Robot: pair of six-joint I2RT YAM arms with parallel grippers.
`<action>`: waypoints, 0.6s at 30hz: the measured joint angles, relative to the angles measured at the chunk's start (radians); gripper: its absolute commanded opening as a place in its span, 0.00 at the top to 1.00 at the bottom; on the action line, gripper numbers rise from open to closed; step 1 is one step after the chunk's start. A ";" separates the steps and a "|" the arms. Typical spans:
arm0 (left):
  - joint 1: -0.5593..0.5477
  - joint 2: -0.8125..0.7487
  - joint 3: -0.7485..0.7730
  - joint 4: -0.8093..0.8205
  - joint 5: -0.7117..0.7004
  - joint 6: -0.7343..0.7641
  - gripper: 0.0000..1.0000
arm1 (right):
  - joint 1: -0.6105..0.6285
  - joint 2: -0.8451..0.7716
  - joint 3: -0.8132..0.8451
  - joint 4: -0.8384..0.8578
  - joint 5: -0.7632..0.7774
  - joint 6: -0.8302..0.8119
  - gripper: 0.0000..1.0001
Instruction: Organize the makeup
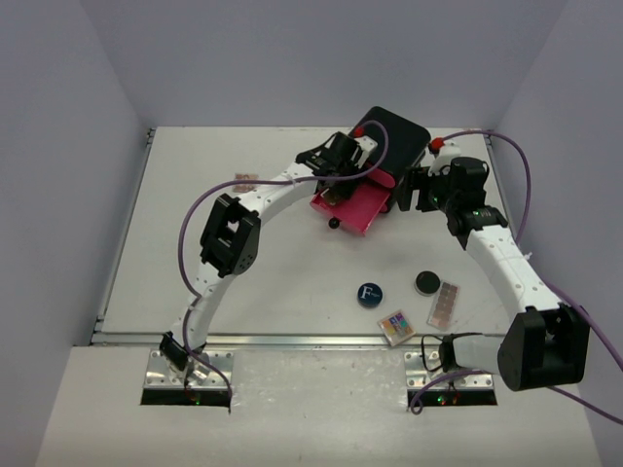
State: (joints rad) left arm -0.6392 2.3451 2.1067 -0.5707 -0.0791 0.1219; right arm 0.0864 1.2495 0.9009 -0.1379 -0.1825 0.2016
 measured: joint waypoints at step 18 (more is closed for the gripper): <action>0.000 -0.001 -0.029 0.028 -0.018 0.001 0.37 | 0.000 -0.002 0.000 -0.042 0.011 0.001 0.17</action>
State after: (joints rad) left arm -0.6392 2.3440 2.0781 -0.5423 -0.0971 0.1226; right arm 0.0864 1.2477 0.9009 -0.1804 -0.1717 0.2024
